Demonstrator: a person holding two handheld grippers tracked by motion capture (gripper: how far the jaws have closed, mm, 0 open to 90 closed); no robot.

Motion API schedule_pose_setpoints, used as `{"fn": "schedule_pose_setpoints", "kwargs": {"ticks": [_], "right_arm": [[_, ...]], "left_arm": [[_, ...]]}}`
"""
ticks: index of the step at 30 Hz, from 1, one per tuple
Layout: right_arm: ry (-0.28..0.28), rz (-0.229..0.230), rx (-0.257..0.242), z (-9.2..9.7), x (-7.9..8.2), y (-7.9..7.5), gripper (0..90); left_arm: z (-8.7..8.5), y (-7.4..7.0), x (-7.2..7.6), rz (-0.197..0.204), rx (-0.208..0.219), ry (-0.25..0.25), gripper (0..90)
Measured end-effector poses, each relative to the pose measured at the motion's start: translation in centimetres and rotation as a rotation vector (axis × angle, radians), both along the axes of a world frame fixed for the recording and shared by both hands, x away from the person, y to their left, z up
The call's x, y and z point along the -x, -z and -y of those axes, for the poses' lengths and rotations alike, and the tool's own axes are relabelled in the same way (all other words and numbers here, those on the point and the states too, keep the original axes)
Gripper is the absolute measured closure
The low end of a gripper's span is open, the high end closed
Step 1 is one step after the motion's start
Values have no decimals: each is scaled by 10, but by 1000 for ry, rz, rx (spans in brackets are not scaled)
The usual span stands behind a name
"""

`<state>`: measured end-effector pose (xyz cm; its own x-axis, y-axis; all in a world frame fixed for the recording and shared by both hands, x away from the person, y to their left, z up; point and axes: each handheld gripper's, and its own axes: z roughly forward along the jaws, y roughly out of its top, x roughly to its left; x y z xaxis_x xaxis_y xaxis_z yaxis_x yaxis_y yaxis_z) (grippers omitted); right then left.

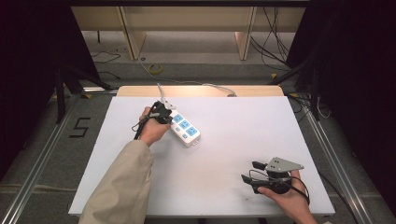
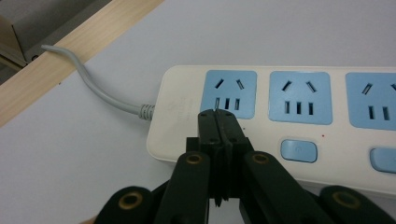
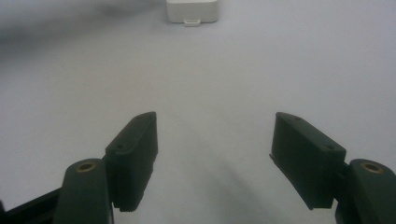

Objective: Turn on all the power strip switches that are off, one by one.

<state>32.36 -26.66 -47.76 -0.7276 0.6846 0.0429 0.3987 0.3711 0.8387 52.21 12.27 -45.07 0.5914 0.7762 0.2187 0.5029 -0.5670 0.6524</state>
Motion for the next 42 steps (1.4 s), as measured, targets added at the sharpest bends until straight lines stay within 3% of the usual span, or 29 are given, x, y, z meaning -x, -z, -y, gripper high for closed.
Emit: {"fn": "schedule_pose_setpoints", "kwargs": {"ticks": [7,42], "right_arm": [[2,-1,-2,0,0,0,323],[3,0,-7,2,0,0,323]], "left_arm": [[3,3,-2,-1,13,-3,900],[8,4,-7,-41,0,-7,900]]}}
